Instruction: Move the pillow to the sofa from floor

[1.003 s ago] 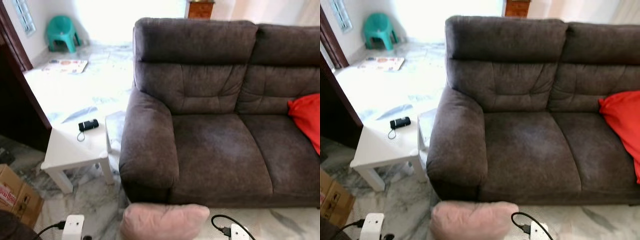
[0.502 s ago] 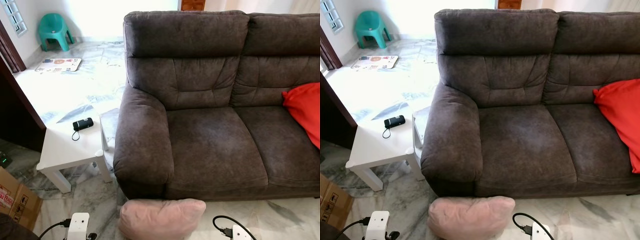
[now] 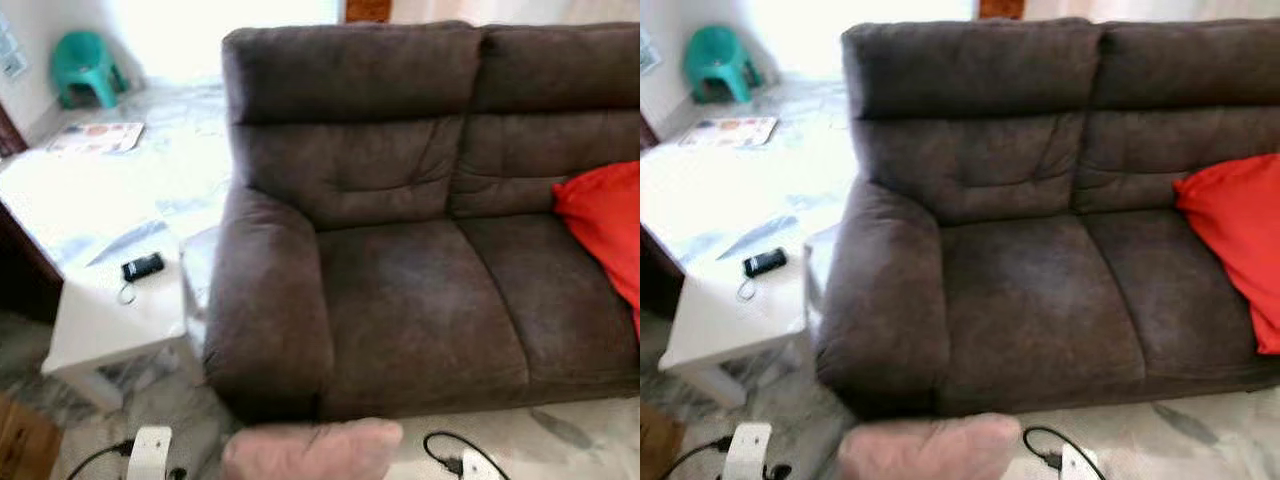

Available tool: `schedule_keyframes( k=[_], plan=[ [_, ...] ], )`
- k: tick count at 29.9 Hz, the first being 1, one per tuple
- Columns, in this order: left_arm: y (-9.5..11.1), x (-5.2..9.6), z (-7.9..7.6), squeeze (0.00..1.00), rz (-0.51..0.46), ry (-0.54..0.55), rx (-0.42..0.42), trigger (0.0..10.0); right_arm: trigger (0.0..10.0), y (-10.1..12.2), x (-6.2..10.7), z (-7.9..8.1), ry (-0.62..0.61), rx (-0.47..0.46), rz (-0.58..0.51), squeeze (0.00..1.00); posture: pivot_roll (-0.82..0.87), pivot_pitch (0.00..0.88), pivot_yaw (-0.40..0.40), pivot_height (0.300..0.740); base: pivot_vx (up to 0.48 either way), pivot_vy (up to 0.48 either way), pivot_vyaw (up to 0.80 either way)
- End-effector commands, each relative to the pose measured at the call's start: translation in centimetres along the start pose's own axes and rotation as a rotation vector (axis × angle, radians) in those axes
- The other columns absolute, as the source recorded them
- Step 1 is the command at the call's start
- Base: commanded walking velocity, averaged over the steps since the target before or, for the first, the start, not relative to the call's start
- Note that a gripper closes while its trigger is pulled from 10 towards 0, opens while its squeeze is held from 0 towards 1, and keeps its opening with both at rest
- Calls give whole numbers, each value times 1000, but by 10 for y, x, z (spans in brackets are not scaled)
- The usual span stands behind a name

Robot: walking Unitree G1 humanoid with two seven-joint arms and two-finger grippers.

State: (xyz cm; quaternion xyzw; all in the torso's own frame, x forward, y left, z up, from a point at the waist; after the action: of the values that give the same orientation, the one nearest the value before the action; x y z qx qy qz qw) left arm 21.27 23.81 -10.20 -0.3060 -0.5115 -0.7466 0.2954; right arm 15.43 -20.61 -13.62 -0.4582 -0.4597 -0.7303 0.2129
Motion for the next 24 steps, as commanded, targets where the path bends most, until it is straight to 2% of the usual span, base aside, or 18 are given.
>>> schedule_keyframes(
  k=[1, 10, 17, 20, 23, 24],
  plan=[
    [-19, 5, 6, 0, 48, 5, -16, 10000, 10000, 1, -1, 6, 17, -5, -10, 0, 6, 0, 1, 740, 0, 0, 0],
    [-18, 5, 5, 0, 43, 7, -30, 10000, 10000, 1, -1, 7, 21, -4, -10, 0, 12, 0, -2, 740, 0, 0, 0],
    [-6, 3, 12, 0, -13, 50, -5, 10000, 10000, 12, 0, 10, 49, -15, -86, 0, 9, 0, -1, 740, 0, 0, 0],
    [10, 2, 19, 0, -83, 86, -8, 10000, 10000, 18, 1, 10, 51, -19, -131, 0, -7, 0, 5, 740, 0, 0, 0],
    [34, 2, 30, 0, -193, 139, -10, 10000, 10000, 24, 2, 10, 49, -36, -180, 0, -1, 0, 6, 740, 0, 0, 0],
    [50, 4, 39, 0, -265, 171, -1, 10000, 10000, 25, 2, 11, 55, -38, -196, 0, 0, 0, 6, 740, 0, 0, 0]
  ],
)
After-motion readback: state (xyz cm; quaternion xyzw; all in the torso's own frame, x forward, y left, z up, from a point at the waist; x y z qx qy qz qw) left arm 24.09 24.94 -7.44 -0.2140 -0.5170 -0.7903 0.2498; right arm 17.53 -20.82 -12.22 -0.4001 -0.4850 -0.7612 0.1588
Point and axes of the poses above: a point about 5 cm out from each wrist's last joint towards the gripper, its own x axis pointing back from the gripper into the wrist, its own y axis along the axis of the wrist's last joint, z = x × y, the point moved 4 cm from there along -x, pointing out of the wrist towards the gripper, and after that the axes turned 15 degrees about -x, right-handed, at the moved point
